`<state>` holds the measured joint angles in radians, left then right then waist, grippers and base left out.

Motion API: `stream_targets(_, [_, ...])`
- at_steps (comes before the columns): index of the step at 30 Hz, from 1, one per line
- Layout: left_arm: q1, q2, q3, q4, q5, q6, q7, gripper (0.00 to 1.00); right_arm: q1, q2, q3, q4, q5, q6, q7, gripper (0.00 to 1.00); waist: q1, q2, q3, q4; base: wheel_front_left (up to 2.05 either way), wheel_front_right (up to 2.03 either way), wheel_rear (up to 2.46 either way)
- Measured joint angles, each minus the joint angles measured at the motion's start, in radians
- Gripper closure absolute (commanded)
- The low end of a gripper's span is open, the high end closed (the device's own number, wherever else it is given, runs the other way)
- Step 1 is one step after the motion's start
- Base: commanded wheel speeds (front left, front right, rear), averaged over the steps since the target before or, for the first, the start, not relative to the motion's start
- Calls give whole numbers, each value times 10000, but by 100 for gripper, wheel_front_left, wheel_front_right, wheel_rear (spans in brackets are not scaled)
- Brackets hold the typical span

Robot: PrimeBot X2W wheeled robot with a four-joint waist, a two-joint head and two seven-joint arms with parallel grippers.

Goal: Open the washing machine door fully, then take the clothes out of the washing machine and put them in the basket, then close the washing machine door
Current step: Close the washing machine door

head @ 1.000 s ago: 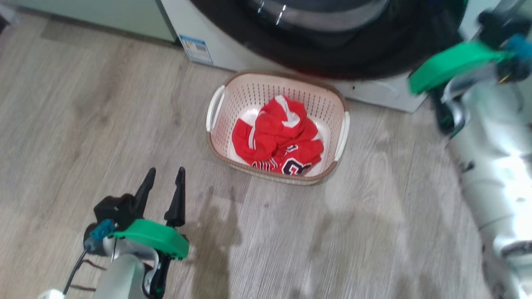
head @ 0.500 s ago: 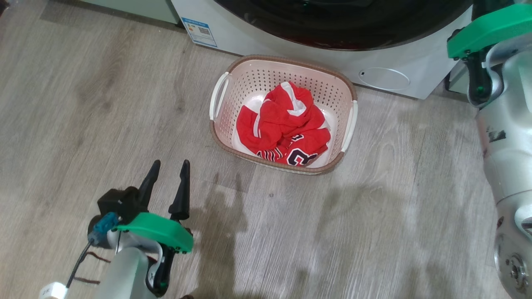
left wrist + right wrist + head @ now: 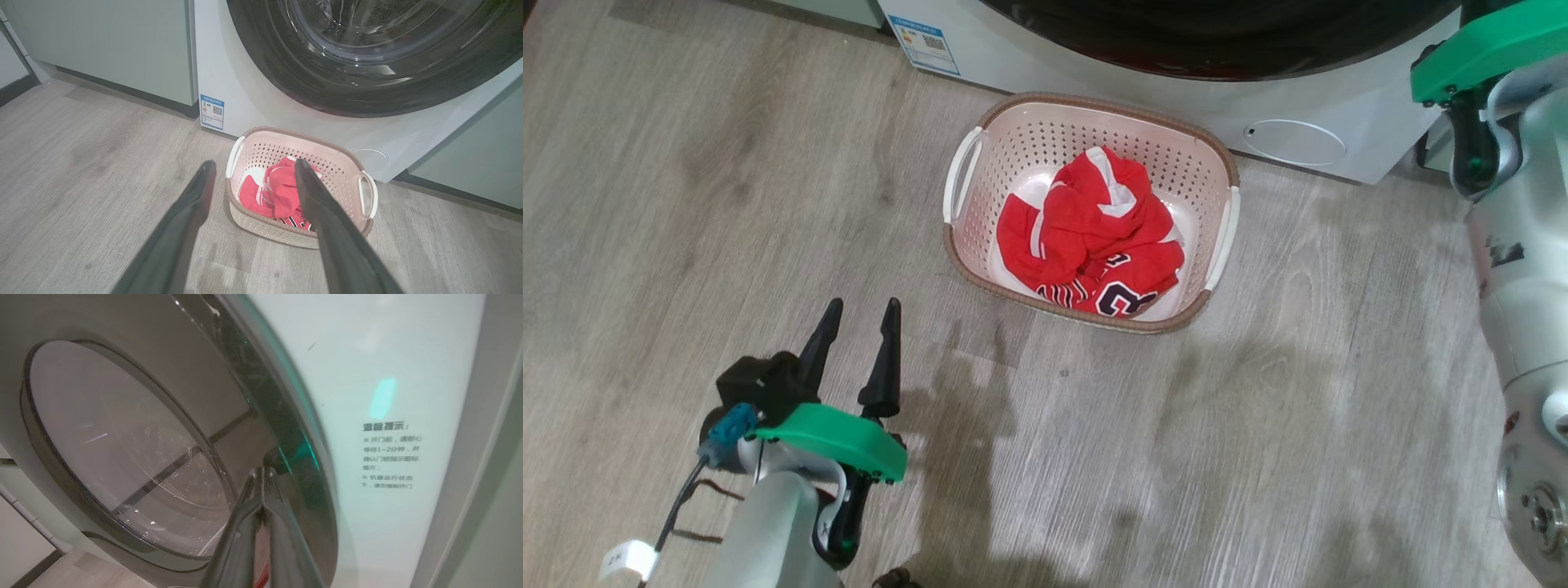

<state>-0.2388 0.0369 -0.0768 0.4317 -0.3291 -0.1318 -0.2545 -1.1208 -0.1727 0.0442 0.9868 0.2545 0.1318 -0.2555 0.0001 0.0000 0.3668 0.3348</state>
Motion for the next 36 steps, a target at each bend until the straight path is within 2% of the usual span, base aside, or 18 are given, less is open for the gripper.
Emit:
stream_targets(10, [4,-10,65,2,2,0,0,0,112,40,-59,-313,44,0,0,100,0,0,-230,-37,0,0,0])
stream_targets(17, [344,52,430,25,121,0,-6,0,2308,447,439,-1467,401,-2,0,100,0,0,-1016,-382,0,0,0])
stream_targets(18, [439,79,468,40,121,0,-6,0,2708,522,485,-1603,497,0,0,63,0,0,-1156,-459,0,0,0])
stream_targets(19, [546,123,489,44,123,0,-6,0,3072,571,508,-1749,539,0,0,0,0,0,-1295,-541,0,0,0])
stream_targets(27, [1048,673,690,121,205,0,-6,0,5247,790,399,-3026,773,-2,0,0,0,0,-2365,-1359,0,0,0])
stream_targets(36, [1278,982,1175,96,107,0,-6,0,7801,1068,-228,-4684,199,-2,2,0,0,0,-3236,-2456,0,0,0])
